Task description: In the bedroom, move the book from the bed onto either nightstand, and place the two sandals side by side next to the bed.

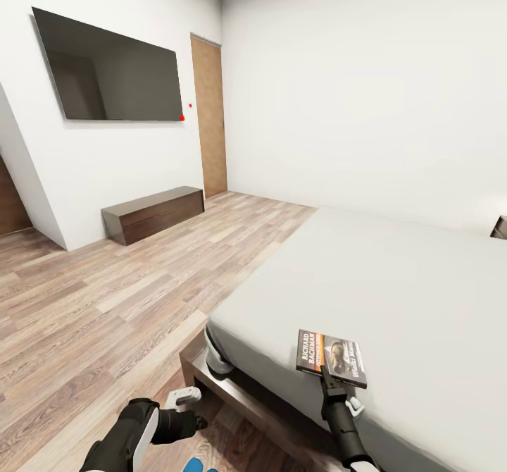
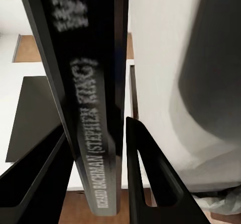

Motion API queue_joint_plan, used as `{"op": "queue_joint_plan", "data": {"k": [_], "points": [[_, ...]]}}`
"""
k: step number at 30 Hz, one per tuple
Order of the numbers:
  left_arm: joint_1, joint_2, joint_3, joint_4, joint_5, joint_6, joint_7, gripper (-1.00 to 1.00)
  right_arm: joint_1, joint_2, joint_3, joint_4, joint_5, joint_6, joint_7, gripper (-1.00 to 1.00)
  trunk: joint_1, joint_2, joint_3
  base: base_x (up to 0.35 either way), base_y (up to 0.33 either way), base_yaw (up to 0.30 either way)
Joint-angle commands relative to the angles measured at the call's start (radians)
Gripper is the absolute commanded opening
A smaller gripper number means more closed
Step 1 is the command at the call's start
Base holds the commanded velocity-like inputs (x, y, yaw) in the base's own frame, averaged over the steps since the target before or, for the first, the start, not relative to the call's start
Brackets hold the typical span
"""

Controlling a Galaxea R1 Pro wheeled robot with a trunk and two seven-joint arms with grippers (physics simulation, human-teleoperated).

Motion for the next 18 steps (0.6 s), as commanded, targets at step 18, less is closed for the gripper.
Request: {"op": "queue_joint_plan", "data": {"k": [18], "points": [[-0.001,-0.002,0.006,-0.001,-0.011,0.004,-0.009,1.00,-0.001,0.000,0.002,0.000,-0.009,0.011,0.003,-1.00,-0.069,0.126,0.055,0.000,0.000,0.000]]}}
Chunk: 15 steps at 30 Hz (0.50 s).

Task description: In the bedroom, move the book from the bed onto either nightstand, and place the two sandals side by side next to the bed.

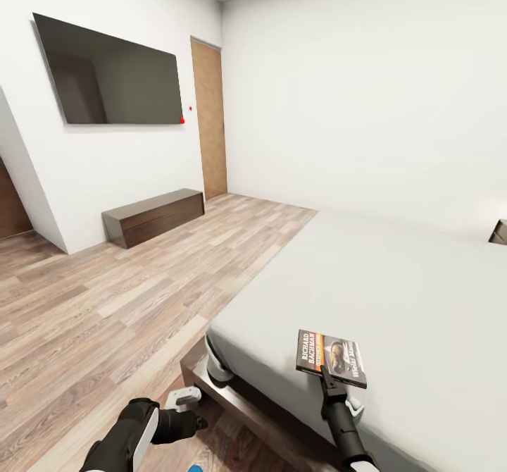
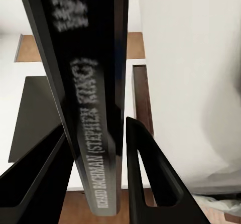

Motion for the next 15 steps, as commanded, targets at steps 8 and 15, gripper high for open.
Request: {"op": "queue_joint_plan", "data": {"k": [8,15], "points": [[0.000,-0.001,0.007,-0.001,-0.011,0.004,-0.009,1.00,0.000,0.001,0.004,0.000,-0.005,0.011,0.004,-1.00,-0.031,0.056,0.024,0.000,0.000,0.000],[0.000,-0.002,0.007,-0.001,-0.012,0.003,-0.009,1.00,0.000,0.003,0.009,0.000,0.002,0.010,0.004,-1.00,-0.058,0.105,0.046,0.000,0.000,0.000]]}}
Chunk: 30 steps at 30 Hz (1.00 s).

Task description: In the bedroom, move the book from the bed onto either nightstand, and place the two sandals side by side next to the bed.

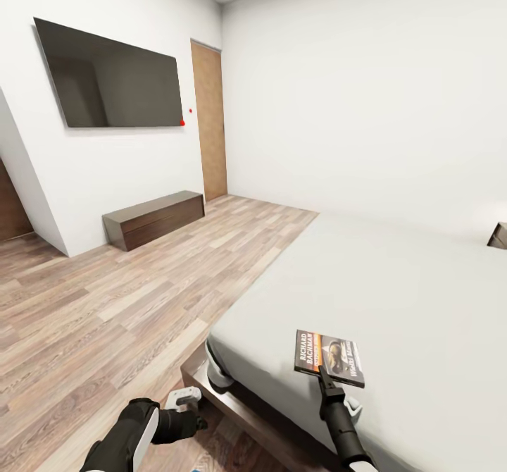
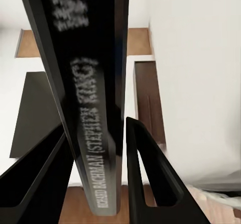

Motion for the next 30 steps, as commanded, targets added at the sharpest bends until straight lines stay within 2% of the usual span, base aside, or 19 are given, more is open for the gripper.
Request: {"op": "queue_joint_plan", "data": {"k": [1,7,9,14,16,17,18,19,20,23,24,25,26,29,30], "points": [[-0.001,-0.002,0.007,-0.001,-0.011,0.004,-0.009,1.00,0.000,0.001,0.003,0.000,-0.009,0.010,0.003,-1.00,-0.004,0.007,0.002,0.000,0.000,0.000],[-0.001,-0.001,0.007,-0.001,-0.011,0.004,-0.010,1.00,0.000,0.003,0.012,0.001,0.012,0.010,0.004,-1.00,-0.027,0.049,0.021,0.000,0.000,0.000],[-0.001,-0.001,0.007,-0.001,-0.011,0.004,-0.010,1.00,0.000,0.004,0.032,0.001,0.072,0.010,0.004,-1.00,-0.035,0.063,0.027,0.000,0.000,0.000],[-0.001,-0.002,0.006,-0.002,-0.011,0.004,-0.010,1.00,0.000,0.001,0.043,0.002,0.156,0.010,0.010,-1.00,-0.054,0.098,0.043,0.000,0.000,0.000],[-0.001,-0.002,0.006,-0.002,-0.011,0.004,-0.010,1.00,0.000,-0.002,0.047,0.001,0.233,0.011,0.015,-1.00,-0.062,0.112,0.049,0.000,0.000,0.000],[-0.001,-0.002,0.006,-0.002,-0.011,0.004,-0.010,1.00,0.001,-0.002,0.048,0.001,0.253,0.011,0.016,-1.00,-0.065,0.119,0.052,0.000,0.000,0.000],[-0.001,-0.002,0.006,-0.003,-0.011,0.004,-0.010,1.00,0.002,-0.005,0.049,0.000,0.300,0.011,0.017,-1.00,-0.069,0.126,0.055,0.000,0.000,0.000],[-0.001,-0.002,0.006,-0.002,-0.011,0.002,-0.010,1.00,0.003,-0.017,0.050,0.000,0.351,0.011,0.018,-1.00,-0.073,0.133,0.059,0.000,0.000,0.000],[-0.001,-0.002,0.006,-0.002,-0.011,-0.002,-0.010,1.00,0.004,-0.028,0.050,0.000,0.376,0.012,0.019,-1.00,-0.077,0.140,0.062,0.000,0.000,0.000],[-0.001,-0.002,0.007,0.005,-0.010,-0.051,-0.010,1.00,0.005,-0.113,0.051,0.003,0.490,0.014,0.063,-1.00,-0.088,0.161,0.071,0.000,0.000,0.000],[-0.001,-0.002,0.007,0.011,-0.010,-0.061,-0.011,1.00,0.006,-0.128,0.051,0.004,0.502,0.014,0.079,-1.00,-0.092,0.168,0.074,0.000,0.000,0.000],[-0.001,-0.002,0.006,0.026,-0.010,-0.075,-0.011,1.00,0.006,-0.156,0.052,0.006,0.519,0.015,0.109,-1.00,-0.096,0.175,0.077,0.000,0.000,0.000],[-0.001,-0.002,0.006,0.033,-0.010,-0.080,-0.011,1.00,0.006,-0.170,0.052,0.007,0.525,0.016,0.124,-1.00,-0.100,0.182,0.081,0.000,0.000,0.000],[-0.001,-0.002,0.007,0.057,-0.011,-0.101,-0.011,1.00,0.007,-0.242,0.053,0.010,0.558,0.019,0.211,-1.00,-0.111,0.203,0.090,0.000,0.000,0.000],[-0.001,-0.002,0.007,0.059,-0.011,-0.104,-0.011,1.00,0.007,-0.251,0.053,0.011,0.570,0.020,0.223,-1.00,-0.115,0.210,0.093,0.000,0.000,0.000]]}}
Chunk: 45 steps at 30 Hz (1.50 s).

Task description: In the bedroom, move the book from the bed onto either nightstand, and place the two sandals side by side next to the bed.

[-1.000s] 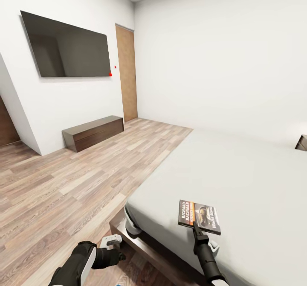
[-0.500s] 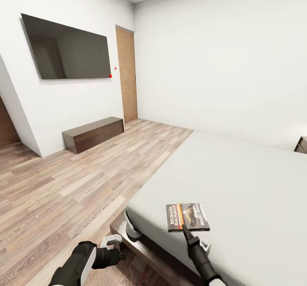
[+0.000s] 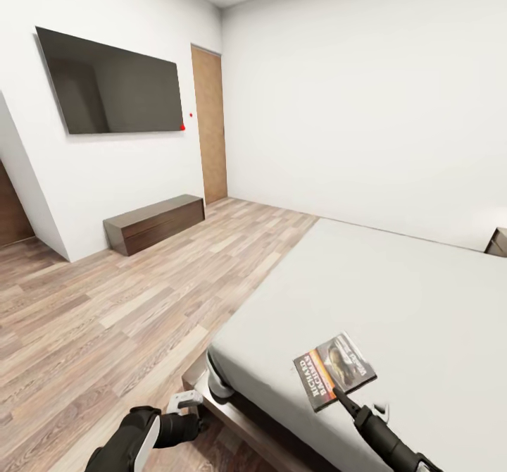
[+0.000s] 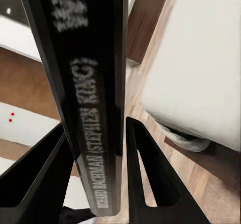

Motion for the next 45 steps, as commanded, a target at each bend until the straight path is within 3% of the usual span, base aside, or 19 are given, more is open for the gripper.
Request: {"op": "queue_joint_plan", "data": {"k": [1,5,7,11,18,39,45], "points": [[-0.001,-0.002,0.008,0.002,-0.011,-0.003,-0.009,1.00,0.000,-0.015,0.007,0.002,0.040,0.012,0.020,-1.00,-0.004,0.007,0.002,0.000,0.000,0.000],[-0.001,0.001,0.009,0.008,-0.010,-0.030,-0.009,1.00,0.000,-0.036,0.007,0.006,0.275,0.011,0.045,-1.00,-0.019,0.035,0.015,0.000,0.000,0.000],[-0.001,0.002,0.010,0.009,-0.009,-0.035,-0.010,1.00,0.000,-0.038,0.007,0.008,0.362,0.009,0.048,-1.00,-0.027,0.049,0.021,0.000,0.000,0.000],[-0.001,0.003,0.010,0.028,-0.009,-0.040,-0.010,1.00,0.001,-0.039,0.008,0.010,0.425,0.006,0.049,-1.00,-0.042,0.077,0.034,0.000,0.000,0.000],[-0.001,0.003,0.010,0.046,-0.009,-0.074,-0.010,1.00,0.003,-0.040,0.008,0.023,0.443,0.004,0.049,-1.00,-0.069,0.126,0.055,0.000,0.000,0.000],[-0.001,0.003,0.010,0.080,-0.009,-0.081,-0.010,1.00,0.004,-0.038,0.010,0.029,0.447,0.002,0.050,-1.00,-0.150,0.273,0.121,0.000,0.000,0.000],[-0.001,0.003,0.011,0.113,-0.009,-0.128,-0.010,1.00,0.004,-0.037,0.010,0.029,0.447,0.001,0.049,-1.00,-0.173,0.315,0.140,0.000,0.000,0.000]]}}
